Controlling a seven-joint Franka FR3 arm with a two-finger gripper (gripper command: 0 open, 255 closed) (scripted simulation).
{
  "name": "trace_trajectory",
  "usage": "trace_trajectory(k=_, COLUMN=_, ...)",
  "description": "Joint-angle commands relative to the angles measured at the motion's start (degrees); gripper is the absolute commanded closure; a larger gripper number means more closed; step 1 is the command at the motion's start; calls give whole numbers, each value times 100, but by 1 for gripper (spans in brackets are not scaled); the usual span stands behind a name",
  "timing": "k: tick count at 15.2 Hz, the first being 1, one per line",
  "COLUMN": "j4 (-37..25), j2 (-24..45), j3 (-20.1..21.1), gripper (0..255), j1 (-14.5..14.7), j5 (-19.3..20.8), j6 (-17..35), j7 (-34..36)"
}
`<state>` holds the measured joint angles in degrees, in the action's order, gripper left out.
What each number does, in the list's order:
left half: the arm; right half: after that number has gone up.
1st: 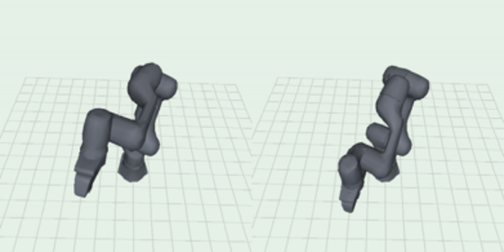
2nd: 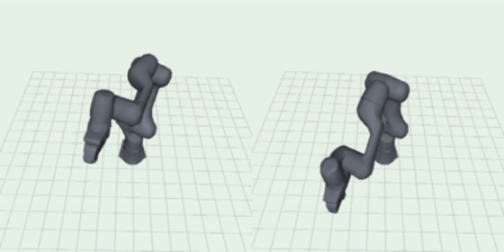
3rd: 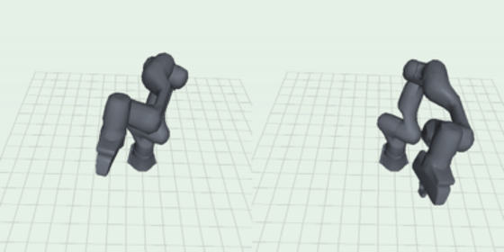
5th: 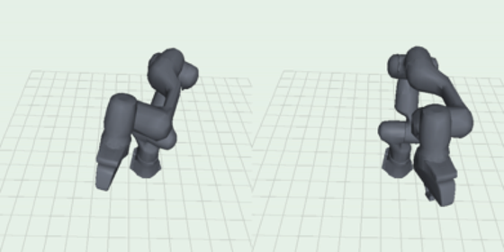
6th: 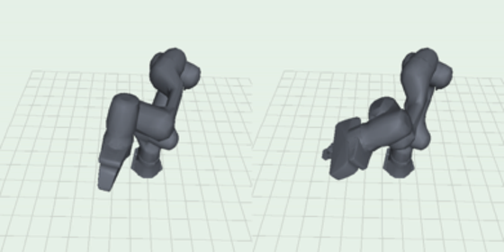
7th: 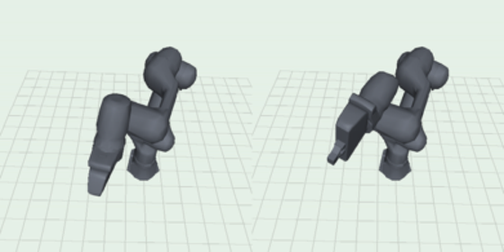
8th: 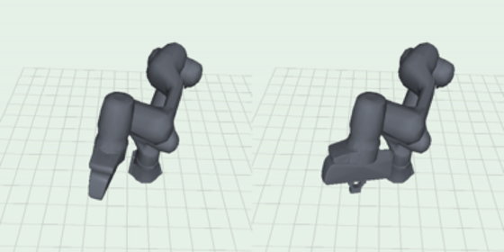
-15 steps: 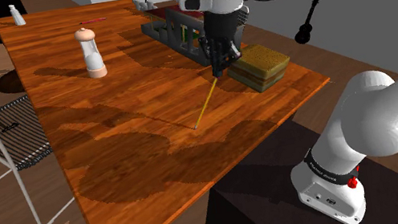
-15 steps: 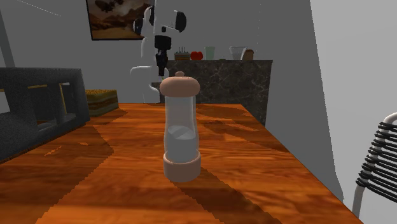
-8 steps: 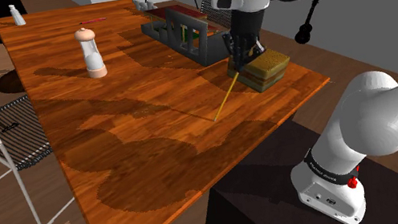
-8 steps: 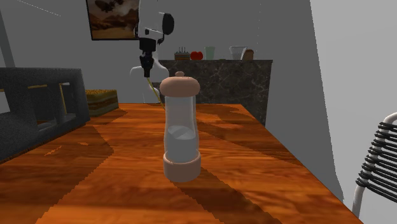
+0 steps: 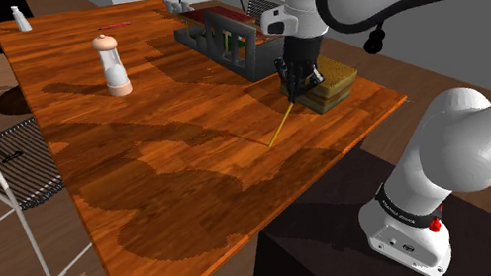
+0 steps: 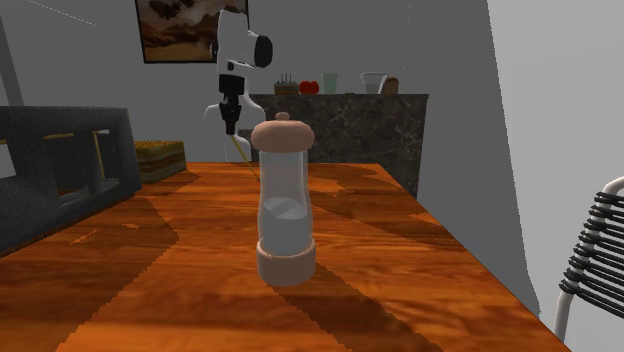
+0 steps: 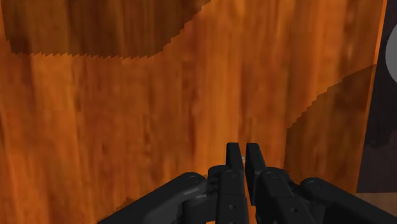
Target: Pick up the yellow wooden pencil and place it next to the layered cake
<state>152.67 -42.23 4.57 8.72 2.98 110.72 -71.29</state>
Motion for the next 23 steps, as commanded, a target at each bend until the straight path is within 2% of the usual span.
trace_trajectory(k=1, j4=130, j2=36, j3=11, gripper=255, j1=5, j5=-4, j6=161, j7=19)
trace_trajectory(k=20, j4=1163, j2=811, j3=86, gripper=255, j1=-33, j5=69, j6=1962, j7=209)
trace_trajectory(k=23, j4=1163, j2=811, j3=86, gripper=255, j1=-33, j5=69, j6=1962, j7=209)
